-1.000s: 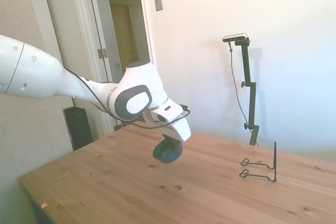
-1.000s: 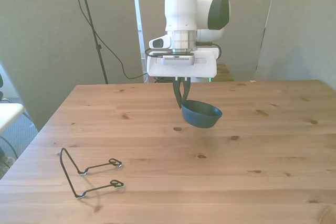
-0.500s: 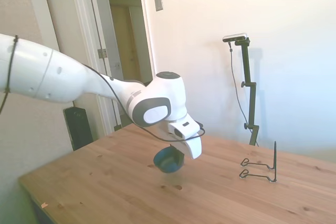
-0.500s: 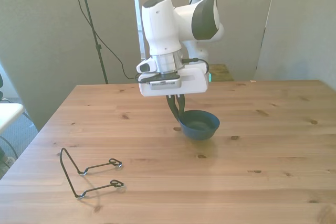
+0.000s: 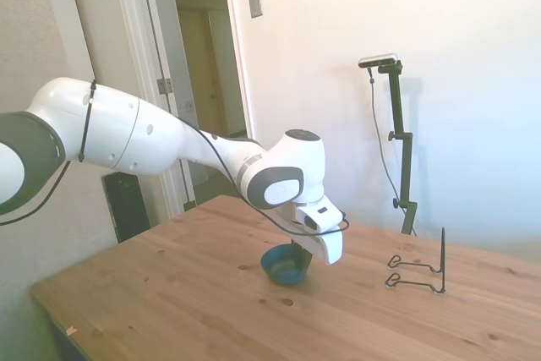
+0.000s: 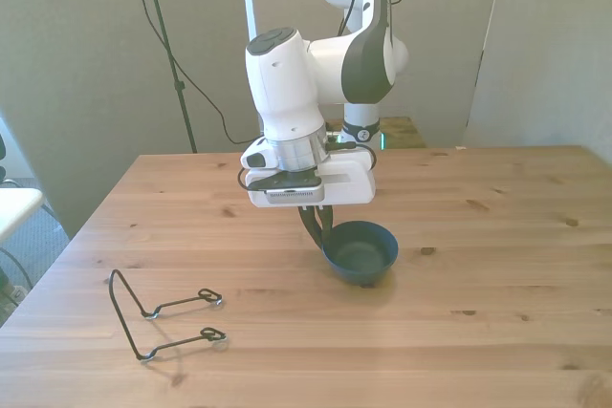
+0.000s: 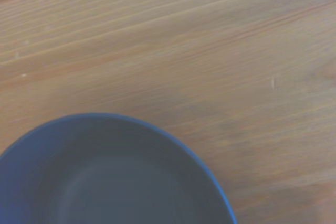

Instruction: Unload the bowl

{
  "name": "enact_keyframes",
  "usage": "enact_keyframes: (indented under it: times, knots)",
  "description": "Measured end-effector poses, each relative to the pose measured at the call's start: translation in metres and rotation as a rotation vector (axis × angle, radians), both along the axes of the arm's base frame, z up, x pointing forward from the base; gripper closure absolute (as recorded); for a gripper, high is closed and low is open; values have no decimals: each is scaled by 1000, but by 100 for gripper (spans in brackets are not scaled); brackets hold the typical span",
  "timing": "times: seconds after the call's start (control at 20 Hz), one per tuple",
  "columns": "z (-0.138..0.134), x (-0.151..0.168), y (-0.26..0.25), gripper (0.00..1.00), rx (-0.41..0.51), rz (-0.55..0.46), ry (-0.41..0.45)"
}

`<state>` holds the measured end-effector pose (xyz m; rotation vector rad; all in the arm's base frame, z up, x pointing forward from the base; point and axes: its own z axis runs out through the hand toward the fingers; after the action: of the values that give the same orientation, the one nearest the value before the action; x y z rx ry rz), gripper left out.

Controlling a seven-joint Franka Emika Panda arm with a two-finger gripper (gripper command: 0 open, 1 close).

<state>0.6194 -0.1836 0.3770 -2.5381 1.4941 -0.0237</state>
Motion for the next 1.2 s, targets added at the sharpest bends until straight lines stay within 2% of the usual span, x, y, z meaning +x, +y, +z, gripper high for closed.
enact_keyframes:
  times: [0.05, 0.6, 0.75, 0.9, 1.2]
  knots:
    - [0, 0, 0, 0, 0, 1, -1]
    - [-1, -1, -3, 0, -5, 6, -4]
    - [6, -4, -6, 0, -17, 4, -28]
    - [30, -11, -7, 0, -34, 0, -76]
    - [95, -30, 7, 0, -99, 30, -160]
